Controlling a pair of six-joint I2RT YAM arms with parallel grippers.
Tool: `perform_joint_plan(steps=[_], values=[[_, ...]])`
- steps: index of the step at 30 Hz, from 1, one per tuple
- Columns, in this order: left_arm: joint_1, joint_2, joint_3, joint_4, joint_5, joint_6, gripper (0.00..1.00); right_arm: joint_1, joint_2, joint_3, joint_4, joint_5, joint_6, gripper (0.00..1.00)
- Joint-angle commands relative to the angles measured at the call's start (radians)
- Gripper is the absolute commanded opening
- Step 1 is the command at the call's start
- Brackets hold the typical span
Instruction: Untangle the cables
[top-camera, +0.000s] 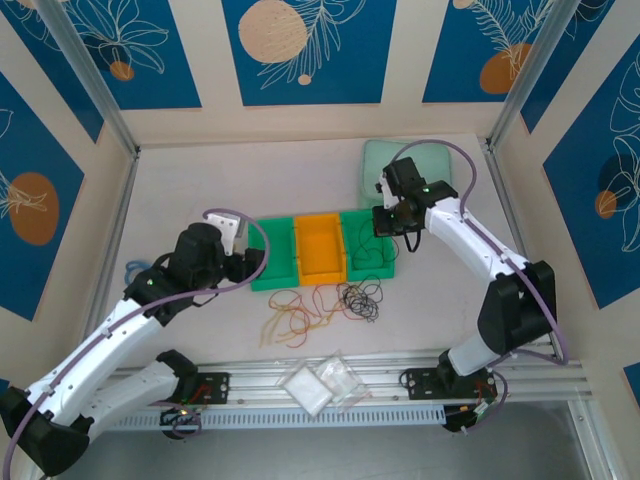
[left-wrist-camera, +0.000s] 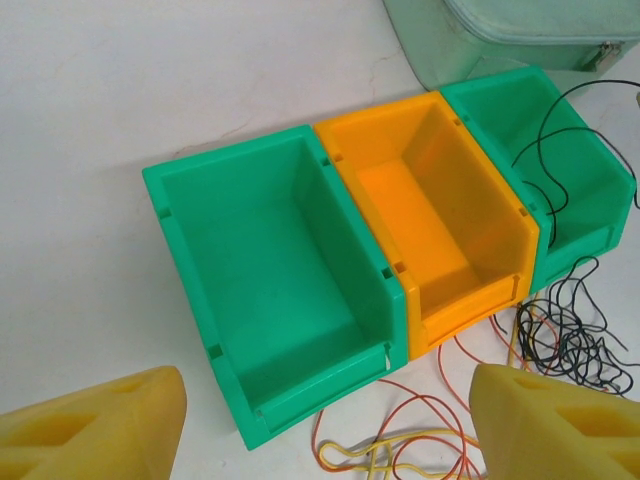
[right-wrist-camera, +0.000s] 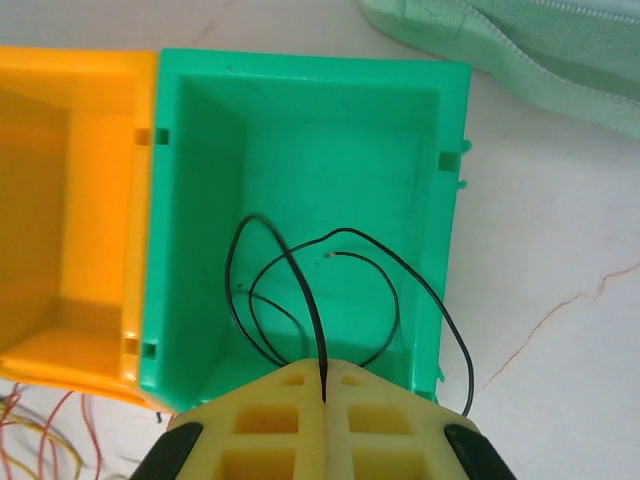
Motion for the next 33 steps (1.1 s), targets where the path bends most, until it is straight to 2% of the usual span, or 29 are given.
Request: perform_joint_plan(steps=[1, 5, 9, 16, 22, 33], values=[[0.013, 0.008, -0.010, 0.027, 0.022, 0.015, 0.73, 0.013, 0.060, 0.052, -0.003, 0.050, -0.004, 0.00], [0.014, 0.021, -0.018, 0.035, 0.027, 0.013, 0.71, 0.032, 0.137, 0.102, 0.014, 0.059, 0.005, 0.00], [0.014, 0.023, -0.028, 0.038, 0.023, 0.010, 0.71, 0.064, 0.196, 0.144, 0.037, -0.045, 0.017, 0.00], [0.015, 0.029, -0.029, 0.041, 0.018, 0.010, 0.71, 0.162, 0.238, 0.200, 0.064, -0.025, 0.018, 0.00], [0.015, 0.038, -0.034, 0.047, 0.018, 0.011, 0.70, 0.134, 0.245, 0.182, 0.113, -0.150, 0.053, 0.00], [0.016, 0.028, -0.064, 0.066, 0.030, 0.033, 0.70, 0.067, 0.237, 0.100, 0.079, -0.036, 0.045, 0.00]])
